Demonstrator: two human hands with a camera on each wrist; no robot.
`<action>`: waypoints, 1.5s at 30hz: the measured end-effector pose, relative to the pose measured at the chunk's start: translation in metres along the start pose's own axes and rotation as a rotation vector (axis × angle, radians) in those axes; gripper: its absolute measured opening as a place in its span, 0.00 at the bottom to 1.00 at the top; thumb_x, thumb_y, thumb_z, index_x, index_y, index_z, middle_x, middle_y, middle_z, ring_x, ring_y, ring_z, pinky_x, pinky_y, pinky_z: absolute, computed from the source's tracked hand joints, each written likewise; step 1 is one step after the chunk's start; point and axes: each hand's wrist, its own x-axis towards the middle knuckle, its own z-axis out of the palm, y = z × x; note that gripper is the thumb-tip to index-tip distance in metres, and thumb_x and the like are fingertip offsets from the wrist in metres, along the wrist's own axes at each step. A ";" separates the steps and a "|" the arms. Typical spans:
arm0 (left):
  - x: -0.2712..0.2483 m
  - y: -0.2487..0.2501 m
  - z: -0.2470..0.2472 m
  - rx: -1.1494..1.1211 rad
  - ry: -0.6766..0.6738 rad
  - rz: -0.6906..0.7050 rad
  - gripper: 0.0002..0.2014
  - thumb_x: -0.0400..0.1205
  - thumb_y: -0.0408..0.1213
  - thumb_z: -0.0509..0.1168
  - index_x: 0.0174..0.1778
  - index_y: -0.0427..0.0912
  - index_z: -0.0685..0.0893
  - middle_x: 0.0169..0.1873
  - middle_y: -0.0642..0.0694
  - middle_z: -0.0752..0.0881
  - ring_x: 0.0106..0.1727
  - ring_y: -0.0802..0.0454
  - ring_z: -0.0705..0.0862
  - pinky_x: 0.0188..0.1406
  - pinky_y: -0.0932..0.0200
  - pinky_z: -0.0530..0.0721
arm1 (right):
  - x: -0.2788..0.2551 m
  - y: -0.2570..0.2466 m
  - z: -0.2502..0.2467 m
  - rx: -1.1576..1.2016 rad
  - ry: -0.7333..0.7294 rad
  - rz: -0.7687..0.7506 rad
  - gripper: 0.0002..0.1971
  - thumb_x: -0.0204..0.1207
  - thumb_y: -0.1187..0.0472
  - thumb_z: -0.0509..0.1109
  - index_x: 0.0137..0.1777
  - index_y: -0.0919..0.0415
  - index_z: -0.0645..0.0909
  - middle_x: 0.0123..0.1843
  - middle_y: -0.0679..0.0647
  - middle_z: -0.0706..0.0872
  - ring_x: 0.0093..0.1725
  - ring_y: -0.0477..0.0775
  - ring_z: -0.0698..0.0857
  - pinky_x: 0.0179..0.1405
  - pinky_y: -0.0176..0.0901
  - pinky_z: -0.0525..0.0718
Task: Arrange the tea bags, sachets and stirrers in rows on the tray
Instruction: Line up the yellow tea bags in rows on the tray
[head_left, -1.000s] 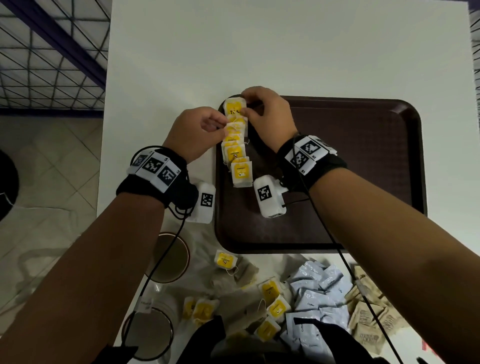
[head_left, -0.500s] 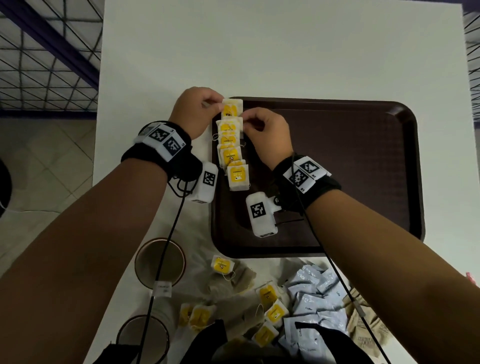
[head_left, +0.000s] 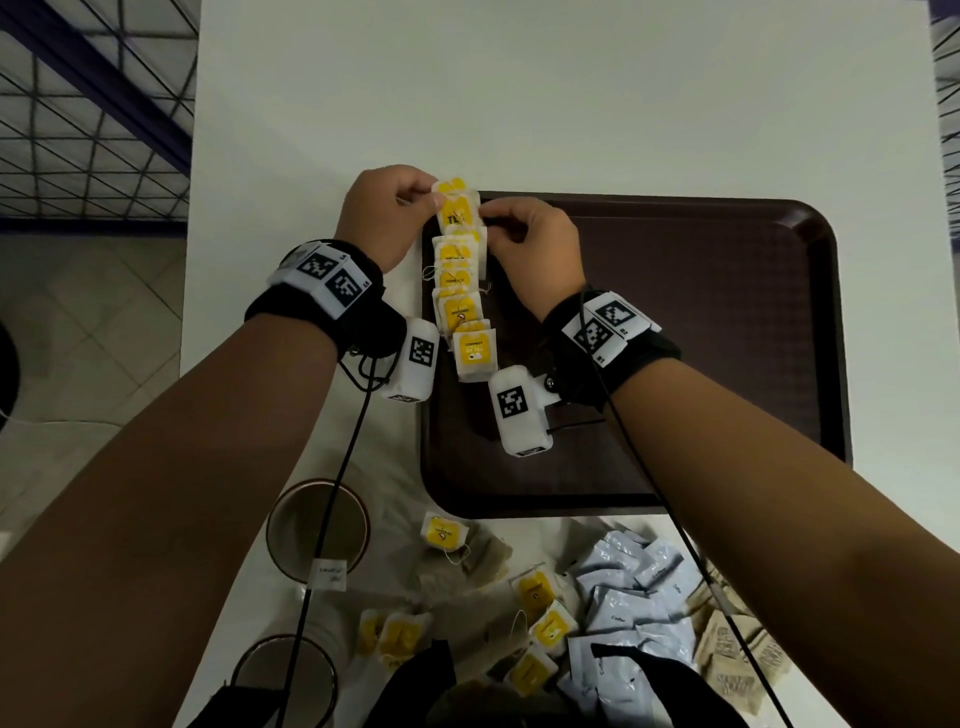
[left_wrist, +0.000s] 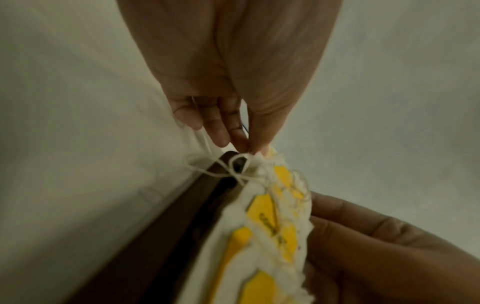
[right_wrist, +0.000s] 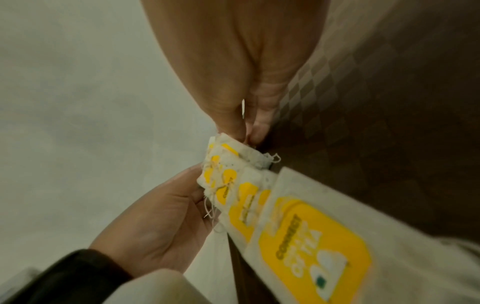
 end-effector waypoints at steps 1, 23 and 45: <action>0.000 0.001 -0.002 0.001 0.017 -0.004 0.11 0.77 0.39 0.69 0.53 0.41 0.87 0.44 0.47 0.87 0.44 0.56 0.82 0.47 0.68 0.79 | 0.000 -0.001 0.000 0.002 0.015 0.008 0.11 0.72 0.70 0.67 0.51 0.61 0.87 0.52 0.53 0.88 0.50 0.45 0.85 0.54 0.28 0.80; -0.006 0.012 -0.004 0.131 -0.026 0.011 0.07 0.78 0.35 0.66 0.46 0.40 0.89 0.37 0.50 0.84 0.38 0.57 0.79 0.37 0.69 0.73 | -0.020 -0.001 -0.004 0.078 -0.155 0.094 0.18 0.75 0.73 0.59 0.60 0.61 0.84 0.60 0.56 0.86 0.60 0.51 0.83 0.66 0.47 0.80; -0.002 0.015 -0.003 0.093 -0.031 -0.012 0.08 0.76 0.36 0.67 0.46 0.43 0.89 0.37 0.50 0.85 0.35 0.62 0.80 0.38 0.70 0.75 | -0.003 -0.005 -0.003 0.010 -0.126 0.007 0.15 0.75 0.72 0.64 0.58 0.62 0.85 0.58 0.56 0.86 0.56 0.47 0.83 0.53 0.21 0.76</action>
